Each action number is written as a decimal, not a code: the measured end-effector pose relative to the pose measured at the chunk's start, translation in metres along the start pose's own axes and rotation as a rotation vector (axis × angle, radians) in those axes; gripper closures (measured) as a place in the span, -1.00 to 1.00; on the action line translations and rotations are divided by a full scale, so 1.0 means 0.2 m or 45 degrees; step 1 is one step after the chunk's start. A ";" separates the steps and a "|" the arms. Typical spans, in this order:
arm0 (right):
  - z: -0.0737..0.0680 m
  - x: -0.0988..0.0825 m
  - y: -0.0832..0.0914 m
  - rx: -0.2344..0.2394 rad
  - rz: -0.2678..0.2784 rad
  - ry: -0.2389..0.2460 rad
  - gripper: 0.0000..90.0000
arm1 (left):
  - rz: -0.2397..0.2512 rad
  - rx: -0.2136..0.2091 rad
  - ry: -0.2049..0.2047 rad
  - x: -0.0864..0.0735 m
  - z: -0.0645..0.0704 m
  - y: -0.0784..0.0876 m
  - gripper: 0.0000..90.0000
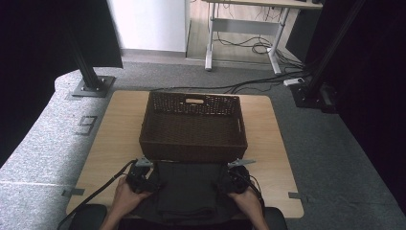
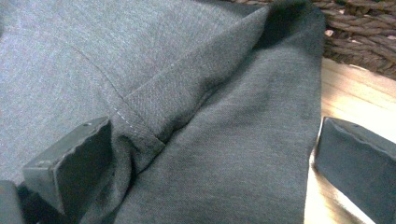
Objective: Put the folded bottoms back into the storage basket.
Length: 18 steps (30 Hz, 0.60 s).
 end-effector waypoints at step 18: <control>-0.18 0.08 -0.06 0.150 -0.102 0.151 -0.56 | 0.016 -0.067 -0.055 0.01 0.08 -0.04 -0.76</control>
Point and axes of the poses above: each handheld gripper's, and its own axes: y roughly backward along the jaws, x roughly out of its top, z roughly to its right, the point moved 3 cm from there along -y, roughly forward along the jaws, and after that the axes turned 7 degrees about -x, right-handed, at the moved point
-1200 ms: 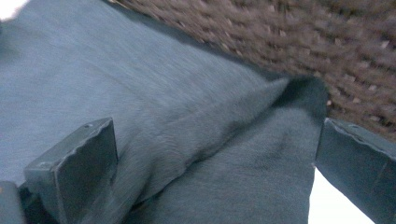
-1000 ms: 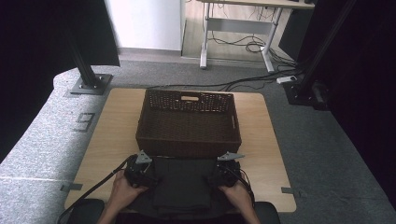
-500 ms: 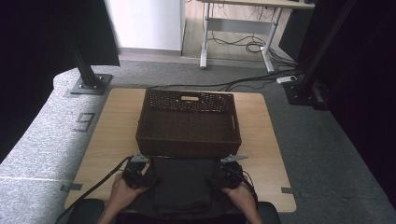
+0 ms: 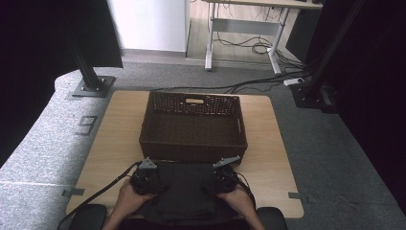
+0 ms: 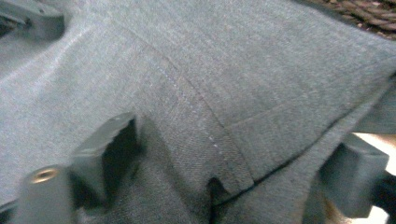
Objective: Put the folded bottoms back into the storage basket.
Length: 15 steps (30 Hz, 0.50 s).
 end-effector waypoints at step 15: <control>-0.02 -0.02 0.02 0.075 0.071 -0.066 0.34 | 0.031 -0.116 0.081 0.00 0.08 -0.01 0.33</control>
Point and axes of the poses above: each handheld gripper's, and its own axes: y roughly backward along the jaws, x roughly out of its top, z roughly to its right, the point moved 3 cm from there along -y, roughly forward along the jaws, and after that the axes turned 7 degrees about -x, right-handed, at the moved point
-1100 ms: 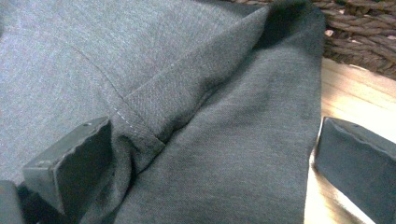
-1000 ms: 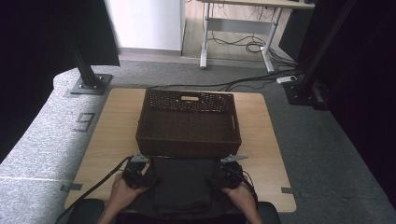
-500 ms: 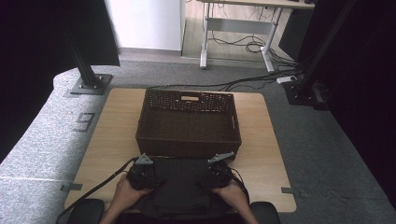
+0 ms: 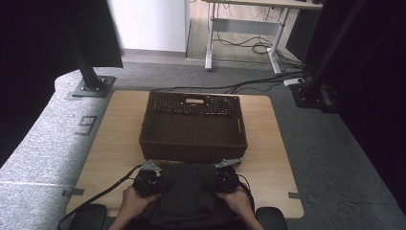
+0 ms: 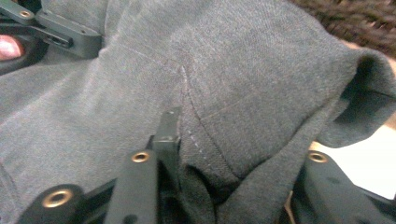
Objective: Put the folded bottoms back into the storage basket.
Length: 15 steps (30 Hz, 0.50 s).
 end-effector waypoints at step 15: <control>-0.07 0.08 0.19 -0.026 0.179 0.102 0.41 | 0.155 -0.037 -0.093 0.12 0.08 0.17 0.42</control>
Point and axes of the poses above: each handheld gripper's, and its own axes: y roughly backward along the jaws, x roughly out of its top, z roughly to its right, the point moved 3 cm from there along -y, roughly forward along the jaws, and after that the axes turned 7 degrees about -x, right-handed, at the moved point
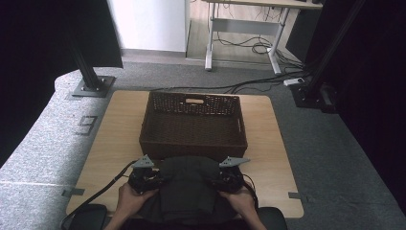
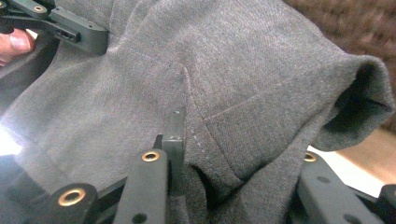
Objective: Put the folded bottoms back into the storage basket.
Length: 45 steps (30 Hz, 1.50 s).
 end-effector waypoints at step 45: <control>0.11 0.65 0.32 -0.081 0.238 0.156 0.41 | 0.133 0.068 -0.193 0.73 0.01 0.28 0.42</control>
Point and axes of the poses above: each handheld gripper's, and its own axes: y roughly backward along the jaws, x roughly out of its top, z roughly to its right, the point moved 3 cm from there along -y, roughly forward along the jaws, and after that the axes turned 7 degrees about -x, right-handed, at the moved point
